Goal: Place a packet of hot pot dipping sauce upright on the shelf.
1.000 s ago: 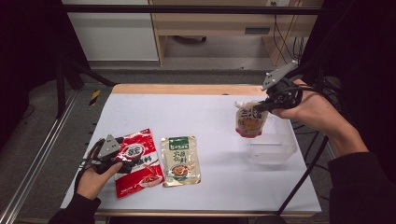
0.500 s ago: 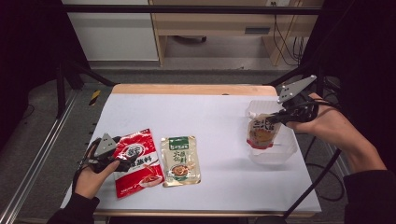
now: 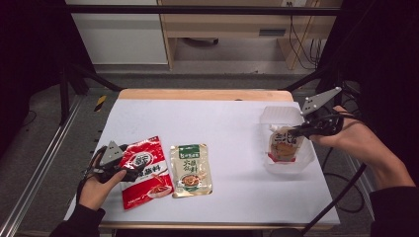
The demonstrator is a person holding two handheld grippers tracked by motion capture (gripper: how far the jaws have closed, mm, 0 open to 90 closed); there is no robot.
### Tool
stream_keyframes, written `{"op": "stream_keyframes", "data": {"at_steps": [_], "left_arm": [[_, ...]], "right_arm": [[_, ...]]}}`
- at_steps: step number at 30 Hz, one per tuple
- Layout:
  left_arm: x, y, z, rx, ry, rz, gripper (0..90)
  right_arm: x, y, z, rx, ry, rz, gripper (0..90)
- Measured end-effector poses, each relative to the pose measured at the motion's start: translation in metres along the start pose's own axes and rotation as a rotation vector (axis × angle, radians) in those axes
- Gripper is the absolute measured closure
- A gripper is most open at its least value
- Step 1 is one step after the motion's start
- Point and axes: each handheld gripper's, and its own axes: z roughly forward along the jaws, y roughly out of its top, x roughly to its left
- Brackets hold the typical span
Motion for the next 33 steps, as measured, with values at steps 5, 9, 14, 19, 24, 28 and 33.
{"op": "stream_keyframes", "data": {"at_steps": [5, 9, 14, 19, 24, 28, 33], "left_arm": [[0.000, 0.000, 0.001, 0.005, -0.002, 0.003, 6.2], [-0.001, 0.000, 0.001, 0.002, -0.003, 0.000, 6.2], [-0.001, 0.000, 0.002, 0.008, -0.003, 0.003, 6.2], [-0.002, 0.000, 0.002, 0.007, -0.005, 0.005, 6.3], [-0.001, -0.001, 0.002, 0.013, -0.007, 0.010, 6.3], [-0.002, -0.001, 0.003, 0.011, -0.007, 0.006, 6.4], [-0.002, 0.000, 0.003, 0.018, -0.010, 0.013, 6.4]], "right_arm": [[0.001, -0.006, 0.004, 0.011, 0.011, 0.005, 89.2], [0.001, -0.010, 0.006, 0.011, 0.009, 0.006, 89.2], [0.002, -0.015, 0.009, 0.012, 0.018, 0.014, 89.1], [0.002, -0.020, 0.017, 0.011, 0.031, 0.022, 89.0], [0.002, -0.028, 0.026, 0.004, 0.041, 0.035, 89.0], [0.001, -0.034, 0.030, 0.001, 0.043, 0.047, 89.0], [0.002, -0.043, 0.036, -0.004, 0.049, 0.057, 88.8]]}}
